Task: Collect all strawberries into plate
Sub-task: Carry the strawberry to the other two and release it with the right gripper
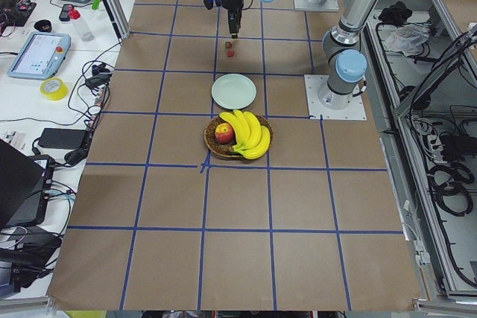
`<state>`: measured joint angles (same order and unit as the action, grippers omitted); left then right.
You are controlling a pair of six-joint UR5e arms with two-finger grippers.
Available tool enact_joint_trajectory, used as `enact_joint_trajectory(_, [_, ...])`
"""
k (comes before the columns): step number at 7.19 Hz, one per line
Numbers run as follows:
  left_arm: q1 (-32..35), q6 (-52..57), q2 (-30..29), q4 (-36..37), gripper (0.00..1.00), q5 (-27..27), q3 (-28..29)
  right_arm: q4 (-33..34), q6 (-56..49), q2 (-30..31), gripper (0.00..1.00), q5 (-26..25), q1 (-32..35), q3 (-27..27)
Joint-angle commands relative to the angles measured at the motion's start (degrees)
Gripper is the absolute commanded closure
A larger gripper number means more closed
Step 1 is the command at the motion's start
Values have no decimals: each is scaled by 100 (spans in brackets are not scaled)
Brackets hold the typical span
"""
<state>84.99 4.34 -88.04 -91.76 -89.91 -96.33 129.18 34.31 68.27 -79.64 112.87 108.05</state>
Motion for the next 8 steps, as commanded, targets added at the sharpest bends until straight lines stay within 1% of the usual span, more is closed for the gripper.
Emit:
enact_joint_trajectory(1, [0, -4, 6, -9, 0, 0, -9, 54, 181, -173, 91, 483, 235, -143])
enact_joint_trajectory(2, [0, 5, 6, 0, 0, 0, 0, 54, 216, -295, 91, 633, 279, -292])
enact_joint_trajectory(4, [0, 5, 6, -9, 0, 0, -9, 63, 243, -647, 91, 678, 428, -722])
enact_joint_trajectory(5, [0, 5, 6, -9, 0, 0, -9, 37, 243, -674, 31, 661, 429, -750])
enact_joint_trajectory(6, [0, 5, 15, -9, 0, 0, -9, -50, 252, -666, 14, 643, 429, -742])
enact_joint_trajectory(7, [0, 5, 15, -9, 0, 0, -9, -121, 252, -622, 5, 591, 420, -802])
enact_joint_trajectory(8, [0, 5, 15, -9, 0, -9, -9, -304, 234, -483, 5, 495, 420, -829])
